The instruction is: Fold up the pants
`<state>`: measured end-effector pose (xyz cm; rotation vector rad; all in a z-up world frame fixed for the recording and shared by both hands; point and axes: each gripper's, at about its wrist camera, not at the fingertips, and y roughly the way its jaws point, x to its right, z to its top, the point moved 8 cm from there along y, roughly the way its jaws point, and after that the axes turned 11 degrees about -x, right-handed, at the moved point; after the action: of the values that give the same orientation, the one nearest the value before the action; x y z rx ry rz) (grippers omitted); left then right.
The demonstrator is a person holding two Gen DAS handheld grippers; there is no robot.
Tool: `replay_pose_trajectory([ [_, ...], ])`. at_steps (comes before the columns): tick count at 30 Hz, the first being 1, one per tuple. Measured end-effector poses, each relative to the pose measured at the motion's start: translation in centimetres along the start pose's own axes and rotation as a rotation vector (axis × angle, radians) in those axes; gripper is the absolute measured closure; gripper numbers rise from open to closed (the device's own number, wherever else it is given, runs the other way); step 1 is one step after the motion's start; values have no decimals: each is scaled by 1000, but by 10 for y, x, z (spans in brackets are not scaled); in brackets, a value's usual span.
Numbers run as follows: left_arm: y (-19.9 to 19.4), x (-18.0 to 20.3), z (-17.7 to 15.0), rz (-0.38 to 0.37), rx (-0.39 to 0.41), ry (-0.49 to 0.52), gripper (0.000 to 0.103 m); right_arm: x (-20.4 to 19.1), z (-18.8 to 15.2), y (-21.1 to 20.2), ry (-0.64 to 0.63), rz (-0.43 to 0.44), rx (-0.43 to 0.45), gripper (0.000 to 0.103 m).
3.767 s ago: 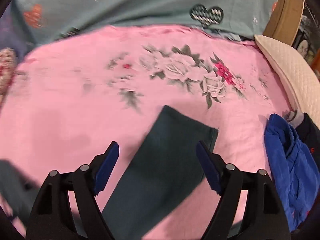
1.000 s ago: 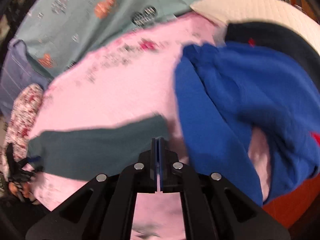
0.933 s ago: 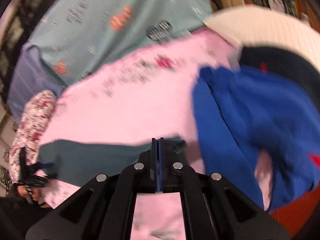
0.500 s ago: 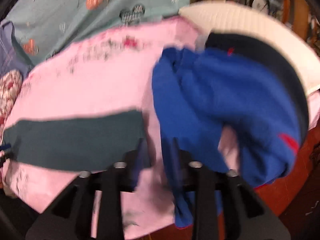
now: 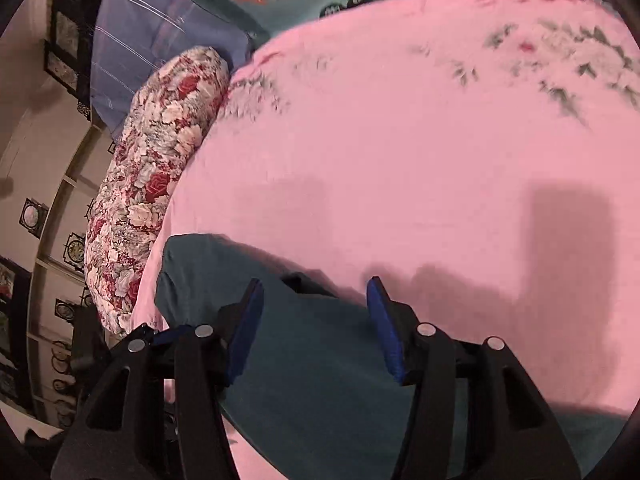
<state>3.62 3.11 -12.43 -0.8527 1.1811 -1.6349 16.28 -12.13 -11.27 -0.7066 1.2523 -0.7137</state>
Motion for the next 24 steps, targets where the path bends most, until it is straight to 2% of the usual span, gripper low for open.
replay_pose_trajectory([
  [3,-3,-1,-9,-6,-31,8,9,-6,-16,22,4,40,-117,49],
  [5,-4,2,-11,3,-60,18,9,-14,-34,17,3,112,-151,47],
  [6,-5,2,-11,7,-71,20,10,-18,-40,15,9,157,-170,42],
  [7,-8,1,-9,19,-72,15,10,-20,-43,13,12,184,-185,40],
  [9,-22,2,1,34,-20,7,10,-23,-45,12,7,211,-201,38],
  [11,-39,7,17,32,60,10,9,-21,-44,19,28,242,-216,38],
  [13,-38,12,30,30,79,9,8,-17,-43,24,54,280,-223,38],
  [16,-12,20,43,34,35,8,8,-21,-37,29,63,336,-242,37],
  [18,13,22,43,44,-25,7,6,-23,-31,35,71,346,-269,37],
  [21,15,18,42,24,-17,-18,5,-28,-18,49,93,372,-307,37],
  [24,13,18,38,25,-12,-23,4,-42,1,53,78,429,-280,37],
])
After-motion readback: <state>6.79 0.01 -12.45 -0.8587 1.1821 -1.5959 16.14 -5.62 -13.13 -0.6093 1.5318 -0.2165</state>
